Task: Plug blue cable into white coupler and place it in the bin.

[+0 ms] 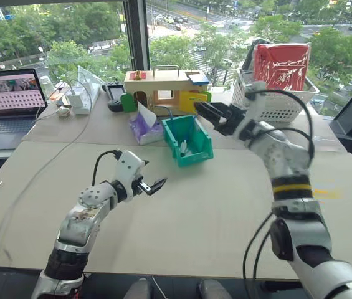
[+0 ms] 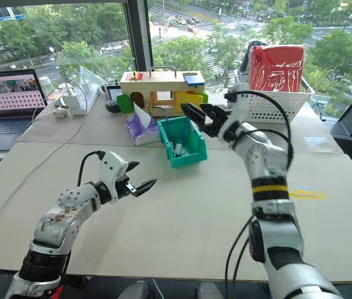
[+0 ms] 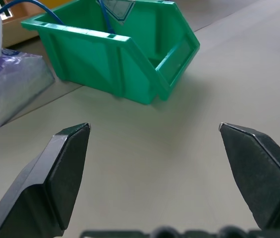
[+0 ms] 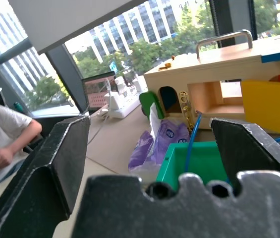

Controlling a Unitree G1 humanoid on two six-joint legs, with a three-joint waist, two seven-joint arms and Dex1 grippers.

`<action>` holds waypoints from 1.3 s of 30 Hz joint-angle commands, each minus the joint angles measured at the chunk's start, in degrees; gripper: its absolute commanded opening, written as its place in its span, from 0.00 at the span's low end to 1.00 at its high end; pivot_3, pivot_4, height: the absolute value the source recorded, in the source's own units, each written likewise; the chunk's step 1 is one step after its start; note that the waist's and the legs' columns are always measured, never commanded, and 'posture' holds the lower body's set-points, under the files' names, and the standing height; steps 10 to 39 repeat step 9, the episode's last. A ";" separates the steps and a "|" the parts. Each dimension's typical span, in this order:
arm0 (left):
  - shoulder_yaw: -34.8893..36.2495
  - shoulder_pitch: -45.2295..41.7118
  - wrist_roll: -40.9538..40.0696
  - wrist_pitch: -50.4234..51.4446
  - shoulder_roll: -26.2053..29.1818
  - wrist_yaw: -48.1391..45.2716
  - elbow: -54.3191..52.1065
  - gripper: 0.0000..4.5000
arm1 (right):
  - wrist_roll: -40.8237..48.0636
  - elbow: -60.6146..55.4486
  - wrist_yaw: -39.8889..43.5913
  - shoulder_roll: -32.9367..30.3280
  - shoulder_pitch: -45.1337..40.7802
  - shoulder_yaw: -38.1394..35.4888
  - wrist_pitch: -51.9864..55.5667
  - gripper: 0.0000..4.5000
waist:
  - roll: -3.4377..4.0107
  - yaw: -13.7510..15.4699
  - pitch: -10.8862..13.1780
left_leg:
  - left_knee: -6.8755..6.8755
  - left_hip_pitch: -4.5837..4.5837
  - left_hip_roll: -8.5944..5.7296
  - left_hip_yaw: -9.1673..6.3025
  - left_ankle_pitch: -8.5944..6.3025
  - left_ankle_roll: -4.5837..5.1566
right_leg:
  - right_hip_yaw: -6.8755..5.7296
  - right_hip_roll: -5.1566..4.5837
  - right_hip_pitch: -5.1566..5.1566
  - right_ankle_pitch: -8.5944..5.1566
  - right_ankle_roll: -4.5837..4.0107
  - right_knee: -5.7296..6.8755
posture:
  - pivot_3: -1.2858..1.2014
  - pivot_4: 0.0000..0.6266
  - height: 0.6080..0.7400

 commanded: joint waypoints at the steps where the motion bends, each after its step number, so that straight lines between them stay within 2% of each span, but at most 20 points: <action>1: 3.38 -0.46 -1.58 -5.25 -0.03 -1.07 3.06 1.00 | 1.84 -16.46 0.54 -6.16 12.06 -5.54 2.46 0.99 | 0.00 0.37 0.00 | 0.00 0.00 0.00 0.00 0.00 0.00 | 0.00 0.00 0.00 0.00 0.00 -0.03 | 0.52 0.24 0.92; 5: 5.71 -1.29 -3.57 -6.45 -0.51 -1.85 7.33 1.00 | -0.99 -25.01 -1.06 -8.20 26.72 -8.52 -0.64 0.99 | 0.01 -0.28 0.02 | 0.02 0.11 0.04 0.11 0.00 0.00 | 0.08 0.04 0.03 -0.01 0.01 0.01 | 0.52 0.24 0.92; 7: 5.39 -1.97 -3.38 -6.48 -0.28 -2.48 9.89 1.00 | -1.68 -27.57 -7.52 -1.69 32.52 -10.36 -3.76 0.99 | -0.03 -0.75 0.00 | 0.04 0.23 0.08 0.10 0.01 0.01 | 0.09 0.12 0.11 -0.01 0.01 0.08 | 0.52 0.24 0.92; 9: 6.04 -2.31 -4.70 -6.26 -0.74 -3.49 11.23 1.00 | -3.06 -29.56 -9.92 1.37 35.72 -9.52 -5.31 0.99 | -0.03 -1.09 0.01 | 0.06 0.36 0.16 0.09 0.01 0.01 | 0.13 0.24 0.21 -0.05 0.08 0.10 | 0.52 0.24 0.92; 39: 6.04 -2.31 -4.70 -6.26 -0.74 -3.49 11.23 1.00 | -3.06 -29.56 -9.92 1.37 35.72 -9.52 -5.31 0.99 | -0.03 -1.09 0.01 | 0.06 0.36 0.16 0.09 0.01 0.01 | 0.13 0.24 0.21 -0.05 0.08 0.10 | 0.52 0.24 0.92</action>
